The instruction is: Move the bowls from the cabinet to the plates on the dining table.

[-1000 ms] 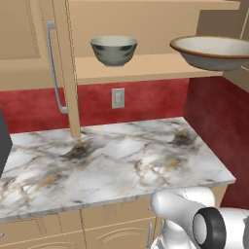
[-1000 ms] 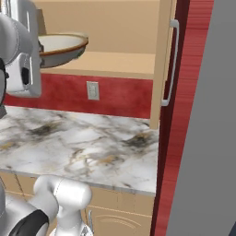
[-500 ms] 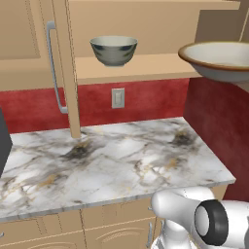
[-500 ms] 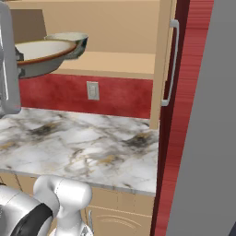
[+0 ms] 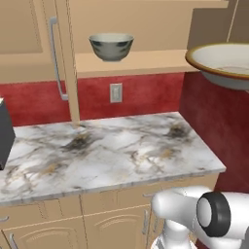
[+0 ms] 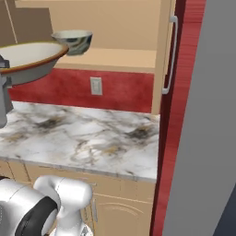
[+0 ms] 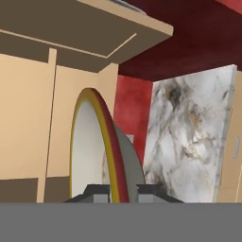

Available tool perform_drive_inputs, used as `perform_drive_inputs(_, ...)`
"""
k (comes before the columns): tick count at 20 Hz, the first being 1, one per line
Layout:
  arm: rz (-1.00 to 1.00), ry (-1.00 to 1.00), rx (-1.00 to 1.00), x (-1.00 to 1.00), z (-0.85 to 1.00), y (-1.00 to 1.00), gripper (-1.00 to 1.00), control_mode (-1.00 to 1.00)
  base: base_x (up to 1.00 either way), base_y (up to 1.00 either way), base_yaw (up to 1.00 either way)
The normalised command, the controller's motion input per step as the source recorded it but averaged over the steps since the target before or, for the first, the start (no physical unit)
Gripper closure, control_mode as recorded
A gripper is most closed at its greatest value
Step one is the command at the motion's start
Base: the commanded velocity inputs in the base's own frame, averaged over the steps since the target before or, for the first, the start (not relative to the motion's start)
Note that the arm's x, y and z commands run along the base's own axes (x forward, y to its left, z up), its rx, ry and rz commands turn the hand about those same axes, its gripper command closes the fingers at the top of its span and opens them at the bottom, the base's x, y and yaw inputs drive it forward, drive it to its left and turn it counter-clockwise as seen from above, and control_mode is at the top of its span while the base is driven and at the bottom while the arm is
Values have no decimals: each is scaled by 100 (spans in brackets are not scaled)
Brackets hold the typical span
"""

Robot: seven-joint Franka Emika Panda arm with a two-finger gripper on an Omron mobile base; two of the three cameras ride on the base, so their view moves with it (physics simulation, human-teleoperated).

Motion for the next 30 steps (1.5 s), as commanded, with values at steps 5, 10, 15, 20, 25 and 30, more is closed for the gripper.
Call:
perform_drive_inputs(5,0,0,0,0,0,0,100,100,-62,1,0)
perform_drive_inputs(10,0,0,0,0,0,0,100,100,-62,1,0)
perform_drive_inputs(15,0,0,0,0,0,0,100,100,-62,2,0)
perform_drive_inputs(20,0,0,0,0,0,0,100,100,-62,5,0)
perform_drive_inputs(25,0,0,0,0,0,0,100,100,-62,11,0)
perform_drive_inputs(30,0,0,0,0,0,0,100,100,-62,14,0)
